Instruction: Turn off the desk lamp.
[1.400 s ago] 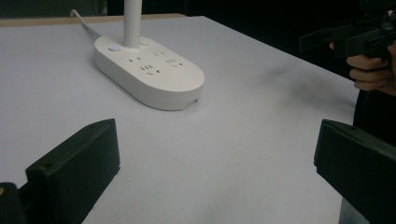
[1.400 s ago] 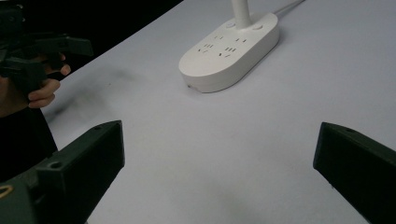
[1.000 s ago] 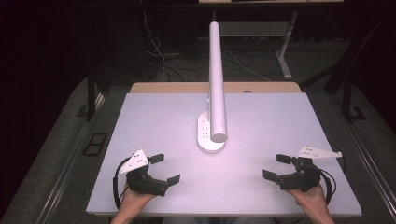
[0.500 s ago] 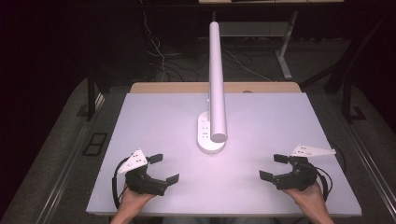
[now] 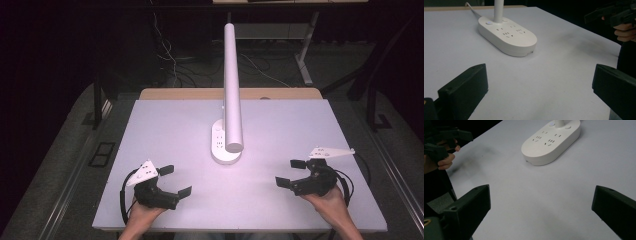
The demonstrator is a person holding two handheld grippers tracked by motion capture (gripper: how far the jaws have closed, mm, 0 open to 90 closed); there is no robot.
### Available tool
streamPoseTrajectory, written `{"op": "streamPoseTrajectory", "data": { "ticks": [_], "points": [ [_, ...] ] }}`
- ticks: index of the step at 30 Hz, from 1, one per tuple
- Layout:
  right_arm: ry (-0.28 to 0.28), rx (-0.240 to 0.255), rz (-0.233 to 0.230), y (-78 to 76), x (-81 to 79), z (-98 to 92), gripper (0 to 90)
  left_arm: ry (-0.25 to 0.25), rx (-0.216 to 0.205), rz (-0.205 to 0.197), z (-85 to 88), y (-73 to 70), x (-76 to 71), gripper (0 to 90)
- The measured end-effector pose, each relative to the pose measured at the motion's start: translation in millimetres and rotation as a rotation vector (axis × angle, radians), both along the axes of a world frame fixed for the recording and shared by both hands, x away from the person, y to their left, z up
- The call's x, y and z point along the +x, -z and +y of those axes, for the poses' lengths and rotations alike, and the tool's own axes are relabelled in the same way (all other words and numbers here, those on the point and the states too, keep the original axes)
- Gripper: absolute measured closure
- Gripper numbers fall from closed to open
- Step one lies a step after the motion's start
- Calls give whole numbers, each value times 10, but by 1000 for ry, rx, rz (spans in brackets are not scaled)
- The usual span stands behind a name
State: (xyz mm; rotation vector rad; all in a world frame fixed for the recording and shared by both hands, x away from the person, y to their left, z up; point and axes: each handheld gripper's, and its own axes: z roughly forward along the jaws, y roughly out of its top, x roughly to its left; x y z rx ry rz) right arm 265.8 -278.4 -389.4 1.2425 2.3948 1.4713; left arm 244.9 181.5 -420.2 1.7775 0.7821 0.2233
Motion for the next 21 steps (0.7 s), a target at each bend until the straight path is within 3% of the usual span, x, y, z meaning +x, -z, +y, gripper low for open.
{"op": "streamPoseTrajectory", "data": {
  "ticks": [21],
  "points": [
    [-69, -57, 5, -251, 351, 201, 21, 4, -6, 3, -12, 4, -6, 0]
  ]
}}
